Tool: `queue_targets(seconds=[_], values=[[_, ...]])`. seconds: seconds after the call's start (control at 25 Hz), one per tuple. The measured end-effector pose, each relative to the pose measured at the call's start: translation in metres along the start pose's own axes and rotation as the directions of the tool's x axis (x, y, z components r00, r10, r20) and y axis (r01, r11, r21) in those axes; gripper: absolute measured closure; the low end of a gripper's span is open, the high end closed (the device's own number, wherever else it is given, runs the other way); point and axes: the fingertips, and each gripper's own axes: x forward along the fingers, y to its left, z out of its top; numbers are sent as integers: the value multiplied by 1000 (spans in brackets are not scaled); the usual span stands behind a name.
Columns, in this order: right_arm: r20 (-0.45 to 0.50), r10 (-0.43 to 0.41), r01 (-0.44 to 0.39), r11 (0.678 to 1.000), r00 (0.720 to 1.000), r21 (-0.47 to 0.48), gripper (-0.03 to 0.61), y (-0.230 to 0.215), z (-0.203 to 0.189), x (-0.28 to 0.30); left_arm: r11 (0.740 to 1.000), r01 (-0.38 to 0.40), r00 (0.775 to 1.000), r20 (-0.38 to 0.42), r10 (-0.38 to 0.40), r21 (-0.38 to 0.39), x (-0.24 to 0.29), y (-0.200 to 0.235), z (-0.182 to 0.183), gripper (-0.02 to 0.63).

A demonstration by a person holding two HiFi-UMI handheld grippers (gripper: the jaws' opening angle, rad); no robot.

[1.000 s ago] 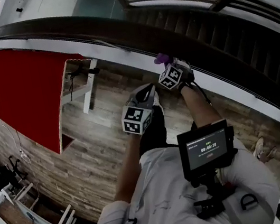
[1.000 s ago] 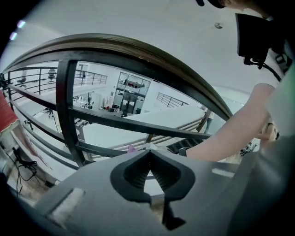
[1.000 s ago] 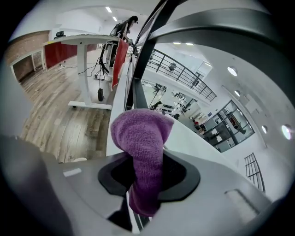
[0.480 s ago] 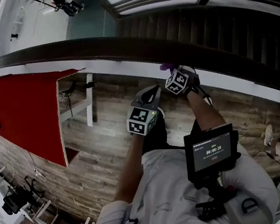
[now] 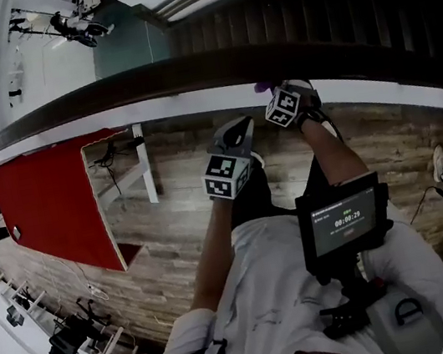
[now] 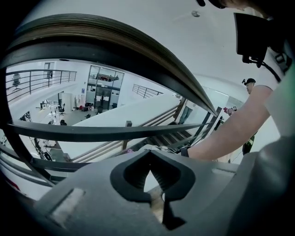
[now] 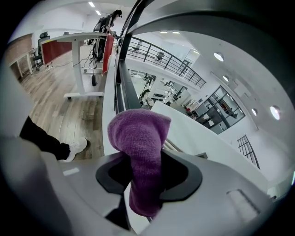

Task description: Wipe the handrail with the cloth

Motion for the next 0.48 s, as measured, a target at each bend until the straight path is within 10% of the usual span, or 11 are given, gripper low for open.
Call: queue_targets(seconds=[0.48], values=[[-96,-7,3,999,995,-36,374,-47,-110,-14,999,35,998,-44,-34,9,56,-69,4,612]])
